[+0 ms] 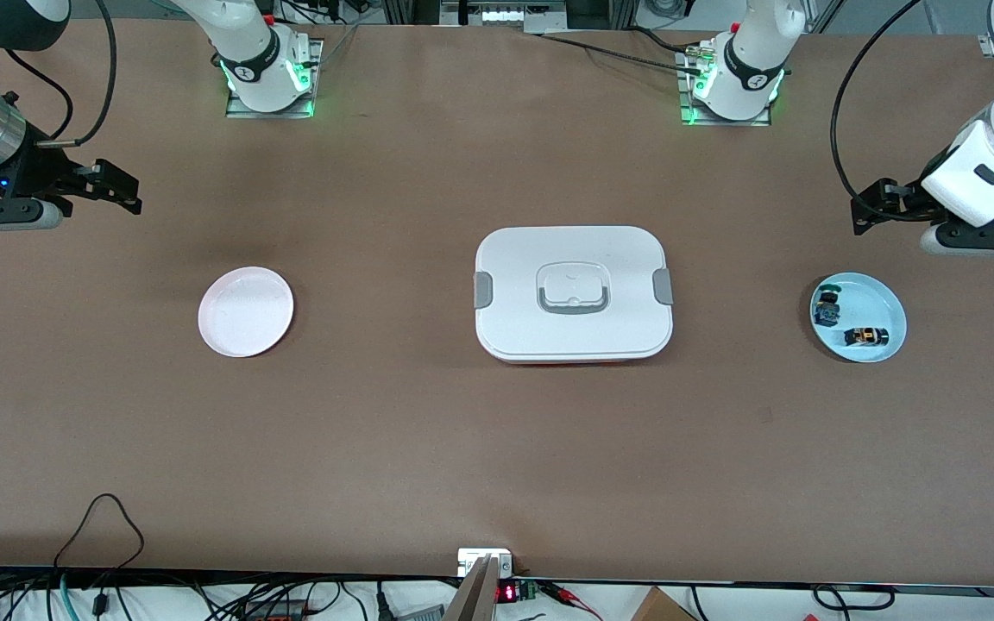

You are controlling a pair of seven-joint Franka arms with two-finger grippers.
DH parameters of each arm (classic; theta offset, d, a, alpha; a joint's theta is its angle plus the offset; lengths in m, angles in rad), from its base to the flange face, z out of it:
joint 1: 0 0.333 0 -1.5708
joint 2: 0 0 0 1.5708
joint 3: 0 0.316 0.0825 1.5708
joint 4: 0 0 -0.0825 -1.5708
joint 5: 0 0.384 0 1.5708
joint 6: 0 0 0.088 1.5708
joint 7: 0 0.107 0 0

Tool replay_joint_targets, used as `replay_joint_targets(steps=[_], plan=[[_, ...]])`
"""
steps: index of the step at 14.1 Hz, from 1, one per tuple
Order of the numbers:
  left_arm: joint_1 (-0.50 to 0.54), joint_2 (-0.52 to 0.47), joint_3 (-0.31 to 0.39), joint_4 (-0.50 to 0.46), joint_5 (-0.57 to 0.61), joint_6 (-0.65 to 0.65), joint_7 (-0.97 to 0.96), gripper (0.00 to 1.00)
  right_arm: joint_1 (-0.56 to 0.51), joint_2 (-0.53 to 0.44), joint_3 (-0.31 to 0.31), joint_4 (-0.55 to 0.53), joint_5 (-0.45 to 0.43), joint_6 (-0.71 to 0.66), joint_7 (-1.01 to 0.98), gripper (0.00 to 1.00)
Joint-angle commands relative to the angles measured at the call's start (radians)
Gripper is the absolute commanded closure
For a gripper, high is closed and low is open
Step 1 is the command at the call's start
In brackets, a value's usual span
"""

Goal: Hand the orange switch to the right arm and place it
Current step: 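Lower the left gripper over the orange switch in the blue dish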

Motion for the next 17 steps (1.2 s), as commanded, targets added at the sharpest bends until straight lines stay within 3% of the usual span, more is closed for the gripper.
replay_joint_targets(steps=[1, 5, 11, 14, 17], plan=[[0.014, 0.022, 0.006, 0.044, 0.01, -0.031, 0.007, 0.0, -0.005, -0.02, 0.005, -0.008, 0.013, -0.006, 0.001, 0.0], [0.038, 0.12, 0.01, 0.067, 0.007, -0.048, -0.022, 0.0, -0.005, -0.02, 0.005, -0.006, 0.013, -0.014, 0.001, 0.0], [0.219, 0.273, 0.007, 0.061, -0.045, -0.021, -0.016, 0.0, -0.005, -0.02, 0.005, -0.006, 0.012, -0.014, -0.001, 0.0], [0.233, 0.345, 0.008, 0.049, -0.036, 0.059, -0.01, 0.0, -0.008, -0.02, 0.005, -0.006, 0.012, -0.009, 0.001, 0.0], [0.278, 0.347, 0.008, -0.057, -0.037, 0.27, 0.081, 0.0, -0.008, -0.019, 0.005, -0.006, 0.012, -0.007, 0.001, 0.0]])
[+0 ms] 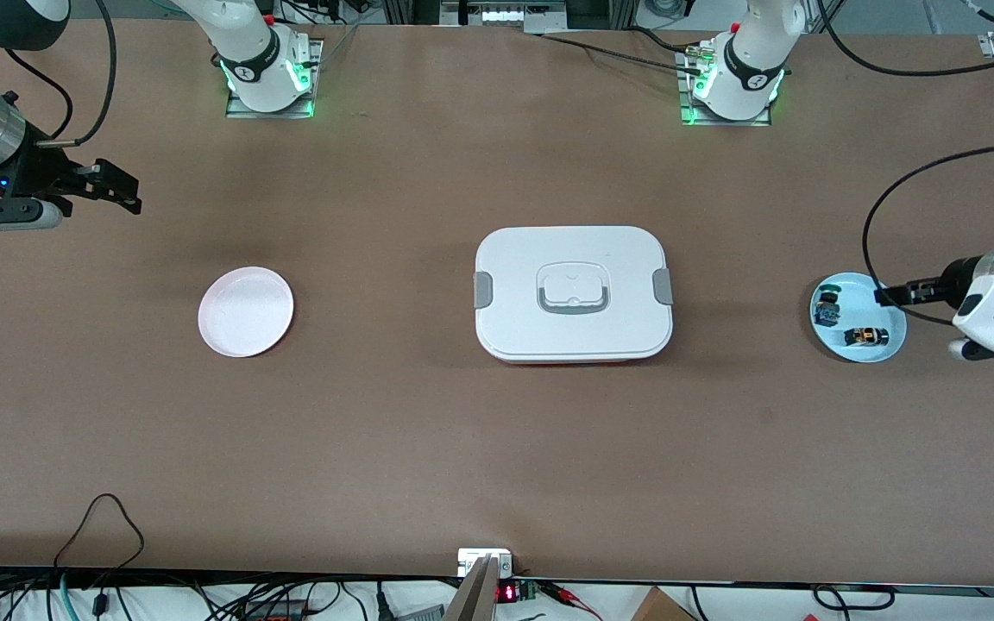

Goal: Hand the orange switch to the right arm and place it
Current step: 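Lower the left gripper over the orange switch in the blue dish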

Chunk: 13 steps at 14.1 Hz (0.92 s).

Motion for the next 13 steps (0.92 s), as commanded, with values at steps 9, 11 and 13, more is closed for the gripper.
replay_joint_targets(steps=[9, 11, 13], plan=[[0.106, 0.165, -0.007, -0.129, -0.013, 0.421, 0.102, 0.0, -0.028, -0.004, 0.003, -0.006, 0.012, -0.005, 0.001, 0.0], [0.103, 0.167, -0.007, -0.132, -0.013, 0.421, 0.102, 0.0, -0.029, -0.004, 0.003, -0.006, 0.012, -0.003, -0.001, 0.0], [0.11, 0.186, -0.006, -0.133, -0.012, 0.444, 0.108, 0.0, -0.029, -0.004, 0.003, -0.006, 0.012, -0.005, -0.001, 0.0]])
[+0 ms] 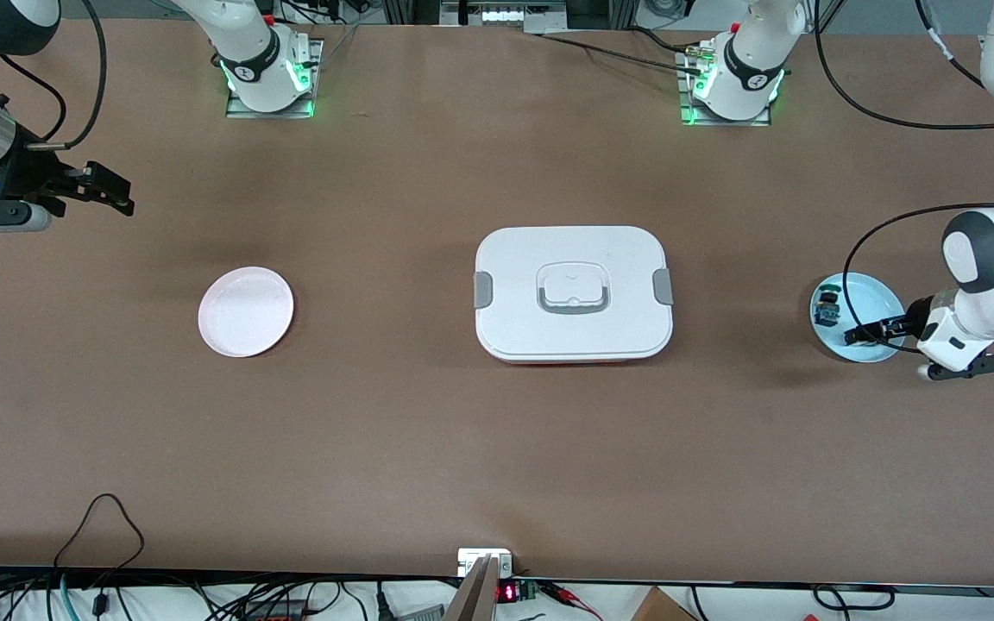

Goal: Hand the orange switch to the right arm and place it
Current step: 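Lower the left gripper over the orange switch in the blue dish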

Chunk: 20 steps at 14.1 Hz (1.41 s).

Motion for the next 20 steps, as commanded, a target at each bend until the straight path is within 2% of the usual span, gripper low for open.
replay_joint_targets(steps=[1, 20], plan=[[0.017, 0.037, -0.008, 0.021, -0.013, 0.04, 0.044, 0.0, -0.012, -0.009, 0.006, -0.006, 0.012, -0.003, -0.001, 0.0], [0.026, 0.078, -0.009, -0.031, -0.012, 0.134, 0.185, 0.0, -0.009, -0.012, 0.013, -0.007, 0.012, 0.015, -0.001, 0.0]])
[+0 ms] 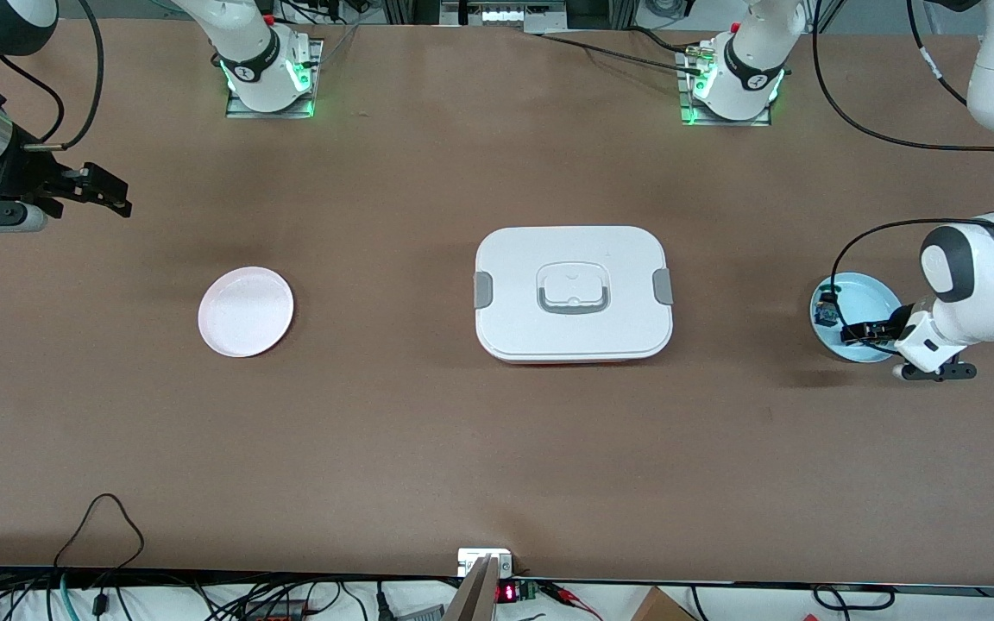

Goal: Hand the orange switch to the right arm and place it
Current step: 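Close the left gripper on the orange switch body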

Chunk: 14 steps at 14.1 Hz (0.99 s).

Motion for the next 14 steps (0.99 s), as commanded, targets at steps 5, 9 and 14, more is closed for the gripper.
replay_joint_targets(steps=[5, 9, 14], plan=[[0.012, 0.004, -0.007, -0.012, -0.012, 0.03, 0.065, 0.03, -0.008, -0.009, 0.008, -0.007, 0.012, 0.0, 0.001, 0.0], [0.017, 0.004, -0.007, -0.012, -0.013, 0.029, 0.103, 0.29, -0.004, -0.012, 0.012, -0.006, 0.012, 0.007, 0.001, 0.0], [0.028, 0.003, -0.008, -0.01, -0.013, 0.021, 0.122, 0.62, -0.002, -0.014, 0.015, -0.006, 0.007, 0.02, -0.001, 0.0]])
